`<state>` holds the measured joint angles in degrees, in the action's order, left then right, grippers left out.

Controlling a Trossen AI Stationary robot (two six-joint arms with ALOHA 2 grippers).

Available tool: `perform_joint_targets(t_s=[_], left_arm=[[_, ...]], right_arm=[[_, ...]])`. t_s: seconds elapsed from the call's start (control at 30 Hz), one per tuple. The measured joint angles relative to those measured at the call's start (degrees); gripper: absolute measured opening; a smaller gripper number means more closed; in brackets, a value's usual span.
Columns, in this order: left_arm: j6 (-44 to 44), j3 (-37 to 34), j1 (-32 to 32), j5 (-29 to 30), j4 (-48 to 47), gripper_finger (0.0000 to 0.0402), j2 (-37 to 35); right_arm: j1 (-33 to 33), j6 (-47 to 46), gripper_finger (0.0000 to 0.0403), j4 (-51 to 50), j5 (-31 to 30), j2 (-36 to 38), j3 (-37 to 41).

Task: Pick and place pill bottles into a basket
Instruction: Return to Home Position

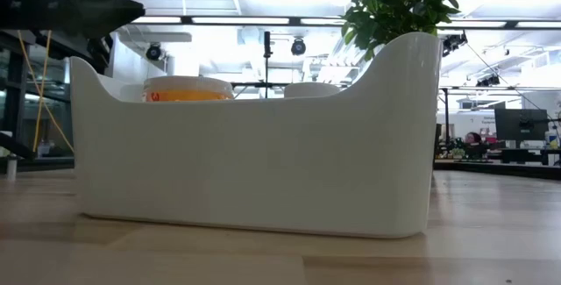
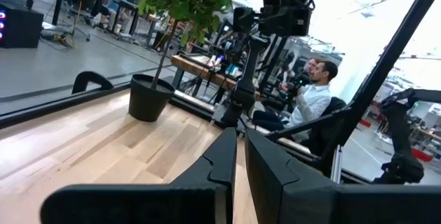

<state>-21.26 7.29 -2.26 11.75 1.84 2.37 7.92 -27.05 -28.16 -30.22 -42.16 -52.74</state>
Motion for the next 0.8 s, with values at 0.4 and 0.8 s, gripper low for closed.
perform_joint_targets(t_s=[0.4, 0.8], left_arm=[[-0.04, 0.00, 0.00, 0.89, -2.62, 0.0067, 0.00], [-0.07, 0.00, -0.01, 1.01, -6.40, 0.0067, 0.02]], right_arm=[[-0.02, -1.76, 0.0249, 19.98, -0.74, 16.74, 21.72], [-0.04, -1.48, 0.0014, 20.27, -0.38, 17.13, 27.41]])
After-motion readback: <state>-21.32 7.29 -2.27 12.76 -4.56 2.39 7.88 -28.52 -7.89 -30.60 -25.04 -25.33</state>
